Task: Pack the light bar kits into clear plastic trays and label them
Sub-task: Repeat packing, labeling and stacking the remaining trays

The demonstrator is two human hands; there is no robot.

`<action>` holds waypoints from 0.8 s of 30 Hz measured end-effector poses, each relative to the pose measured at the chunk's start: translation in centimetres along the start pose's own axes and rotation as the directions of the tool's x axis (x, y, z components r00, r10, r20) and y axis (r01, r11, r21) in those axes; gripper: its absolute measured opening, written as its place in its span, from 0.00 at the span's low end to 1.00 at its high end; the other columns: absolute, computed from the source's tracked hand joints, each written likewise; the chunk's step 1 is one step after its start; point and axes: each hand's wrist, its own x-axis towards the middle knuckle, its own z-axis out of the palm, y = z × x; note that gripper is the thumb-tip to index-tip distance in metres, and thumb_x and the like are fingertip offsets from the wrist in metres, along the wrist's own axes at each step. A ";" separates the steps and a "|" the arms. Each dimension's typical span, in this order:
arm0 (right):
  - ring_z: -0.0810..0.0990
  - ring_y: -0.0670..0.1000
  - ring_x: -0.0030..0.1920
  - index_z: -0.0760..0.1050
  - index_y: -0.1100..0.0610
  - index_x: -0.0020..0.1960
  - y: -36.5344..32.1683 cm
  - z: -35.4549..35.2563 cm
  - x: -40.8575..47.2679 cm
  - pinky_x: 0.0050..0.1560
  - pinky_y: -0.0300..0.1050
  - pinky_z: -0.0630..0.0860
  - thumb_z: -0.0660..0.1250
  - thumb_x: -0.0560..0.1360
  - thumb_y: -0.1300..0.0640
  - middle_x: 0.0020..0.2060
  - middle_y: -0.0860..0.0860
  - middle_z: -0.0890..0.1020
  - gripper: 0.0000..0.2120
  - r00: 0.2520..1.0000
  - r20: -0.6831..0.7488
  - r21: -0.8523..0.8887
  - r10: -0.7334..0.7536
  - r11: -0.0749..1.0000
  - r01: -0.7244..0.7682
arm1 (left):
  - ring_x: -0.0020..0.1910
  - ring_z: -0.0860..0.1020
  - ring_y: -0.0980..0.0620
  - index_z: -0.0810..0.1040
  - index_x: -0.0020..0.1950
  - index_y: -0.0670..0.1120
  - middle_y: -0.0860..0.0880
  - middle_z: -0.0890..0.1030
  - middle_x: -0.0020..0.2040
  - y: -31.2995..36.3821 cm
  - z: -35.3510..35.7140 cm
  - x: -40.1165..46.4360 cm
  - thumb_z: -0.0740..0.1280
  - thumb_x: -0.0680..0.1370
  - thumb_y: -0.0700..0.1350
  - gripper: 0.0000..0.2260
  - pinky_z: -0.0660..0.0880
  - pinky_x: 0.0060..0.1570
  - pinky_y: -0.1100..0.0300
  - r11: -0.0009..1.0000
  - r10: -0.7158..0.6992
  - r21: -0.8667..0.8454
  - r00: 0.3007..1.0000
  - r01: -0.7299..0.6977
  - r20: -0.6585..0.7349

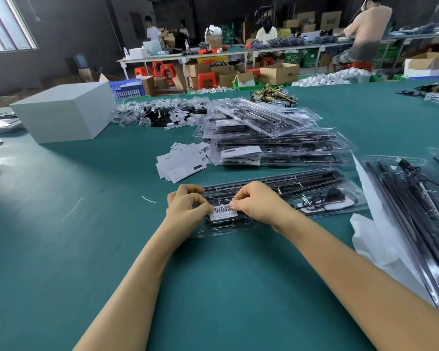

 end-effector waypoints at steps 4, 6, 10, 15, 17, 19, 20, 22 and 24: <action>0.75 0.47 0.37 0.77 0.51 0.32 -0.1 0.1 0.0 0.37 0.41 0.69 0.68 0.75 0.54 0.32 0.44 0.78 0.12 1.000 -0.010 -0.073 -0.006 0.997 0.005 | 0.60 0.60 0.56 0.79 0.37 0.41 0.58 0.71 0.55 -0.3 0.1 0.0 0.67 0.75 0.40 0.07 0.57 0.64 0.54 0.996 0.021 0.087 1.000 -0.019 -0.019; 0.75 0.46 0.37 0.78 0.52 0.33 0.0 0.2 0.0 0.38 0.42 0.69 0.68 0.74 0.55 0.31 0.43 0.78 0.12 1.000 -0.014 -0.077 -0.008 0.997 0.007 | 0.59 0.60 0.57 0.79 0.36 0.41 0.59 0.71 0.55 -0.4 0.1 0.0 0.67 0.75 0.40 0.08 0.57 0.65 0.53 0.995 0.028 0.099 1.000 -0.026 -0.015; 0.70 0.40 0.36 0.82 0.60 0.39 0.3 0.4 0.0 0.42 0.42 0.69 0.67 0.74 0.55 0.26 0.41 0.76 0.10 0.999 -0.029 -0.093 -0.024 0.995 0.021 | 0.59 0.60 0.56 0.79 0.37 0.40 0.60 0.71 0.54 -0.4 0.2 0.0 0.67 0.75 0.40 0.08 0.57 0.66 0.52 0.995 0.029 0.101 0.999 -0.027 -0.021; 0.74 0.43 0.33 0.82 0.60 0.40 0.4 0.4 0.2 0.37 0.41 0.70 0.67 0.74 0.55 0.28 0.43 0.77 0.10 0.998 -0.037 -0.117 -0.048 0.992 0.044 | 0.58 0.60 0.56 0.79 0.34 0.42 0.60 0.71 0.54 -0.2 0.2 0.0 0.67 0.75 0.40 0.09 0.57 0.66 0.52 0.995 0.024 0.096 1.000 -0.022 -0.019; 0.71 0.40 0.34 0.82 0.61 0.40 0.6 0.5 0.3 0.39 0.41 0.69 0.67 0.74 0.55 0.27 0.42 0.77 0.11 0.997 -0.038 -0.136 -0.063 0.989 0.057 | 0.59 0.60 0.56 0.79 0.35 0.41 0.59 0.71 0.54 -0.3 0.2 0.0 0.67 0.74 0.39 0.08 0.57 0.66 0.52 0.995 0.017 0.098 1.000 -0.015 -0.020; 0.69 0.41 0.38 0.82 0.62 0.41 0.8 0.6 0.4 0.43 0.41 0.67 0.66 0.75 0.55 0.29 0.42 0.77 0.11 0.996 -0.039 -0.173 -0.083 0.982 0.075 | 0.59 0.60 0.56 0.79 0.35 0.42 0.59 0.71 0.54 -0.3 0.2 -0.1 0.67 0.74 0.40 0.08 0.57 0.66 0.52 0.994 0.020 0.107 1.000 -0.018 -0.018; 0.69 0.42 0.41 0.81 0.60 0.40 0.8 0.7 0.5 0.44 0.41 0.67 0.66 0.75 0.55 0.33 0.43 0.78 0.11 0.995 -0.039 -0.189 -0.090 0.979 0.081 | 0.58 0.60 0.57 0.78 0.34 0.43 0.60 0.71 0.53 -0.2 0.2 -0.1 0.67 0.74 0.40 0.08 0.57 0.66 0.52 0.994 0.023 0.111 1.000 -0.020 -0.021; 0.71 0.44 0.42 0.78 0.54 0.36 0.8 0.7 0.5 0.45 0.42 0.68 0.66 0.75 0.54 0.43 0.46 0.76 0.10 0.994 -0.041 -0.217 -0.099 0.972 0.088 | 0.58 0.60 0.57 0.77 0.33 0.44 0.60 0.71 0.53 -0.2 0.3 -0.1 0.68 0.74 0.40 0.08 0.58 0.66 0.51 0.991 0.036 0.130 0.999 -0.031 -0.035; 0.72 0.46 0.42 0.72 0.47 0.35 0.7 0.7 0.4 0.46 0.42 0.68 0.67 0.75 0.52 0.47 0.47 0.72 0.10 0.992 -0.043 -0.246 -0.116 0.964 0.102 | 0.58 0.61 0.57 0.76 0.33 0.45 0.59 0.71 0.53 -0.1 0.4 -0.2 0.68 0.73 0.39 0.08 0.59 0.65 0.52 0.986 0.056 0.160 0.997 -0.047 -0.051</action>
